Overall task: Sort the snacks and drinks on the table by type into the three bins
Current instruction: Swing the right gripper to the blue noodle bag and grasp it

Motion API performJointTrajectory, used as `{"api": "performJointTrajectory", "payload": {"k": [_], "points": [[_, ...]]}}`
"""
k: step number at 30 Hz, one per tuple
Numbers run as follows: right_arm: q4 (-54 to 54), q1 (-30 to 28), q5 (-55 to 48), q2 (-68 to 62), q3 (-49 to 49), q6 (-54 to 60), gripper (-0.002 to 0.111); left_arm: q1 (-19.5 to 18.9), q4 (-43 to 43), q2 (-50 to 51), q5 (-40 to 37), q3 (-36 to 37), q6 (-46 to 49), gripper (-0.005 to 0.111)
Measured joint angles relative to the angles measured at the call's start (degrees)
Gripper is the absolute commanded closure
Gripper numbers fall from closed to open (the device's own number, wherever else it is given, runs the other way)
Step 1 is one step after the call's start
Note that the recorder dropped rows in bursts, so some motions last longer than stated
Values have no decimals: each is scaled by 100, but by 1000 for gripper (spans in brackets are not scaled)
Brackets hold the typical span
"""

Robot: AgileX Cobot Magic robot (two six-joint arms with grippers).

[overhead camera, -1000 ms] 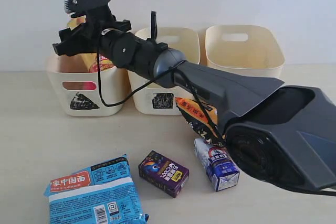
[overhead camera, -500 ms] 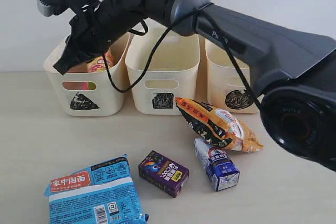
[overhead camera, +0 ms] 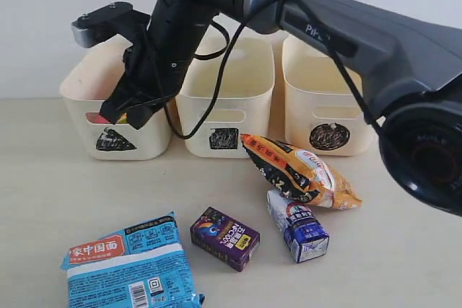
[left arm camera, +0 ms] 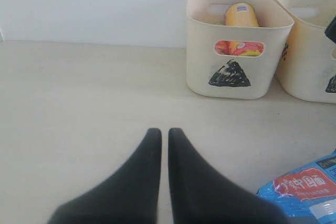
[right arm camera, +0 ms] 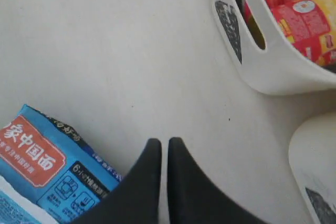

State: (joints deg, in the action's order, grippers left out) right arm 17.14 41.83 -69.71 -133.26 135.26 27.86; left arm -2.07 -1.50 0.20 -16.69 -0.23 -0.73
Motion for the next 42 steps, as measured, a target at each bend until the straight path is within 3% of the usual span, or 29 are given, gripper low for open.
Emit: {"api": "performJointTrajectory", "payload": {"k": [10, 16, 20, 22, 23, 25, 26, 27, 28, 32, 36, 42], "points": [[-28, 0, -14, 1505, -2521, 358, 109, 0, 0, 0, 0, 0, 0, 103], [1219, 105, -14, 2373, -3930, 2419, 109, 0, 0, 0, 0, 0, 0, 103], [1430, 819, -14, 2433, -5062, 4072, 108, 0, 0, 0, 0, 0, 0, 103], [1366, 1189, 120, 2377, -5193, 4129, 100, 0, 0, 0, 0, 0, 0, 103], [1351, 1311, 201, 2367, -5194, 4111, 85, 0, 0, 0, 0, 0, 0, 103], [1336, 1613, 278, 2353, -5194, 4047, 67, 0, 0, 0, 0, 0, 0, 103], [1336, 1693, 289, 2353, -5194, 4017, 49, 0, 0, 0, 0, 0, 0, 103], [1326, 1803, 333, 2326, -5194, 3953, 21, 0, 0, 0, 0, 0, 0, 103], [1326, 1920, 427, 2268, -5194, 3870, 6, 0, 0, 0, 0, 0, 0, 103], [1071, 2045, 1079, 2122, -5194, 3317, 5, 0, 0, 0, 0, 0, 0, 103], [-128, 2044, 2373, 2090, -5203, 1791, 5, 0, 0, 0, 0, 0, 0, 103], [-1381, 2241, 2719, 1956, -5242, 1062, 5, 0, 0, 0, 0, 0, 0, 103]]}}
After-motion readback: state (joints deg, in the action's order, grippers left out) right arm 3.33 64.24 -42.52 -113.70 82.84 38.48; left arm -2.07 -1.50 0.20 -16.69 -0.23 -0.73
